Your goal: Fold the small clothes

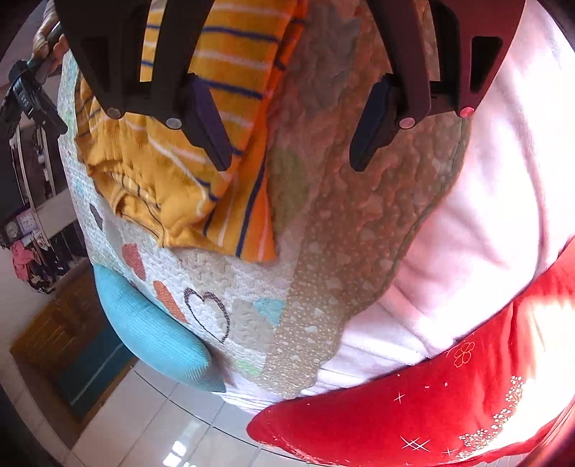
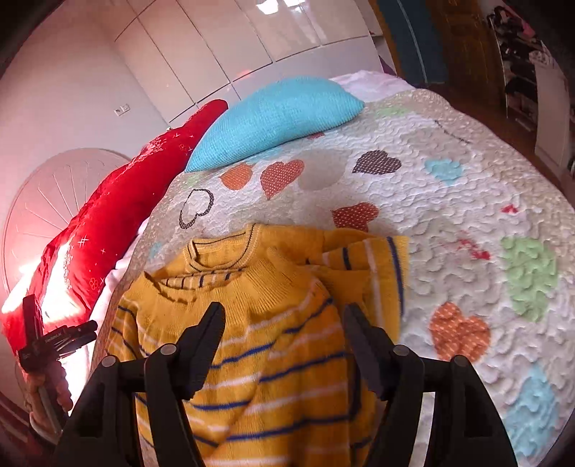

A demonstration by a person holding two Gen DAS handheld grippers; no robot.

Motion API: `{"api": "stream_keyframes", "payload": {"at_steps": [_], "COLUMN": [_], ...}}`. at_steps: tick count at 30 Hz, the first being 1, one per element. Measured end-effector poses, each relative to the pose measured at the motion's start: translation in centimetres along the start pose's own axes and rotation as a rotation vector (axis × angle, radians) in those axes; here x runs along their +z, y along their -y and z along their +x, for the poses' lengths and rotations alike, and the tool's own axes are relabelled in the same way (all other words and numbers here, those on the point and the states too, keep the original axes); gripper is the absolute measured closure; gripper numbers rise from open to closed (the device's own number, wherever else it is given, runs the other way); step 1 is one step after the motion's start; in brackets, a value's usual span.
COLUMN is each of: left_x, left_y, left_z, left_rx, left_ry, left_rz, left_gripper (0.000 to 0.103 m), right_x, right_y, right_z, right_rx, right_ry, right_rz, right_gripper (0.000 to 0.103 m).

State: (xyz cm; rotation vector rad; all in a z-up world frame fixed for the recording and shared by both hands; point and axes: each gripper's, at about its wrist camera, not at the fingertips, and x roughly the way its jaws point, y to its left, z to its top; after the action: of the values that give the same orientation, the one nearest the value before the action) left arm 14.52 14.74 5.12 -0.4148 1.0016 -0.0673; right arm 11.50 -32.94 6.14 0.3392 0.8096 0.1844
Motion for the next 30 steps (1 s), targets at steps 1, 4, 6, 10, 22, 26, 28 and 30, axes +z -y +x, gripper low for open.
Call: {"api": "stream_keyframes", "payload": {"at_steps": [1,4,6,10,22,26,28,30], "left_x": [-1.1,-4.5,-6.4,-8.4,-6.7,-8.1,-9.0,-9.6], "left_y": [-0.2,-0.4,0.0,0.8,1.2,1.7,2.3,2.7], "left_z": [-0.4,-0.7,-0.1,1.8,-0.4,-2.6,-3.9,-4.9], "left_rx": [-0.018,-0.037,-0.019,0.042,0.188,0.153,0.179,0.188], "left_ry": [-0.008,-0.04,-0.068,-0.079,-0.021,0.07,0.163,0.251], "left_rz": [0.018,0.085,0.16,0.267,0.351,0.315,0.299,0.267], "left_gripper": [0.032,0.028,0.028,0.028,0.085,0.059,0.038,0.026], "right_x": [-0.9,-4.0,-5.8,-8.4,-8.3,-8.3,-8.1,-7.8], "right_y": [0.3,1.3,1.7,2.1,6.5,6.1,4.5,2.4], "right_z": [-1.3,-3.7,-4.5,-2.5,-2.7,-5.8,-7.5,-8.4], "right_rx": [-0.016,0.03,0.064,0.035,-0.261,-0.215,-0.207,-0.163], "right_ry": [-0.002,-0.054,-0.079,-0.144,-0.15,-0.088,-0.039,0.0], "right_rz": [-0.006,0.002,0.005,-0.008,-0.007,0.008,-0.028,-0.052], "right_gripper": [0.024,0.024,0.024,0.03,0.097,0.086,0.068,0.043]}}
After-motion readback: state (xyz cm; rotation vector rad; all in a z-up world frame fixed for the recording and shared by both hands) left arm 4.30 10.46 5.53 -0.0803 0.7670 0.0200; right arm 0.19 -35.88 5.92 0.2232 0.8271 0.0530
